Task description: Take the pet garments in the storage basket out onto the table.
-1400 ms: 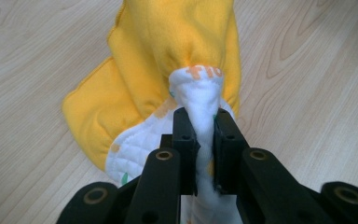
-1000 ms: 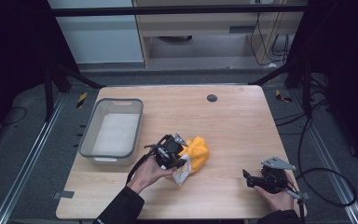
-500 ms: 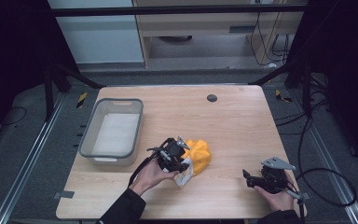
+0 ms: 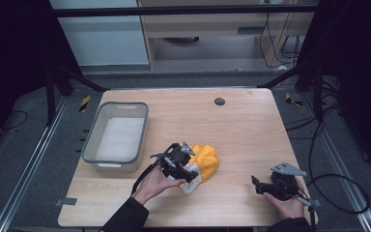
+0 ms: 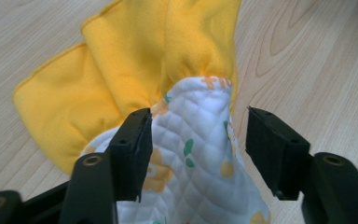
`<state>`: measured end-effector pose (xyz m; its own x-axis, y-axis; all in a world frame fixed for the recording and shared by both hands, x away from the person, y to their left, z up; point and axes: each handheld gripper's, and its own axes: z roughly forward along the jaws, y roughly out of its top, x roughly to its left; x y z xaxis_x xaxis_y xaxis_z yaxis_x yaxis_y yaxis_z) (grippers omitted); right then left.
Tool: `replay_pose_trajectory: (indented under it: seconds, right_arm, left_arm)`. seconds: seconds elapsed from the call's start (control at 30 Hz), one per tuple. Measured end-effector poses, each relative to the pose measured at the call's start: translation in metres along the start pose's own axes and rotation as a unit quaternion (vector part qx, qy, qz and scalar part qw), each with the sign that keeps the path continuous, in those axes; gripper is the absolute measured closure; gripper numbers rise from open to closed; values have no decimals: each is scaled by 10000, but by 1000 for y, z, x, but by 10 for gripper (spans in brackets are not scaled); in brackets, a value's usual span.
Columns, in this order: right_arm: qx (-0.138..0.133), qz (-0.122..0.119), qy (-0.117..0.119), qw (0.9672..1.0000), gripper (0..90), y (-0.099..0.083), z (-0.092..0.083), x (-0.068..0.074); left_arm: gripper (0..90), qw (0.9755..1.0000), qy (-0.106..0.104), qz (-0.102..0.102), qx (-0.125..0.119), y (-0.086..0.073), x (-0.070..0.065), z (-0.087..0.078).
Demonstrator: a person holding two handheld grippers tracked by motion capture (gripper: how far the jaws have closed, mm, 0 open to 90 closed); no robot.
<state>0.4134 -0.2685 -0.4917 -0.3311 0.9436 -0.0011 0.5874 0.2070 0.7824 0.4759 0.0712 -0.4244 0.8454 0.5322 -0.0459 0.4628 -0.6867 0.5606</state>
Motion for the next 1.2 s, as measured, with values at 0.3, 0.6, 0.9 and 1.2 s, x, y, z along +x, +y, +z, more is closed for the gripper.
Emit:
replay_pose_trajectory:
  seconds: [0.3,0.6,0.9,1.2]
  right_arm:
    - [9,31,5,10000,122,0,0,0]
    - [-2,24,-6,10000,120,0,0,-1]
    - [16,48,-7,10000,118,-1,0,0]
    - [22,-11,-41,10000,117,-1,0,0]
  left_arm:
    - [281,9994,127,-31,-326,-10,0,-18]
    - [248,9968,235,-144,-751,-33,4,-38]
    - [243,9937,351,-346,-1005,-59,7,-50]
    - [244,9896,457,-633,-1206,-89,11,-57]
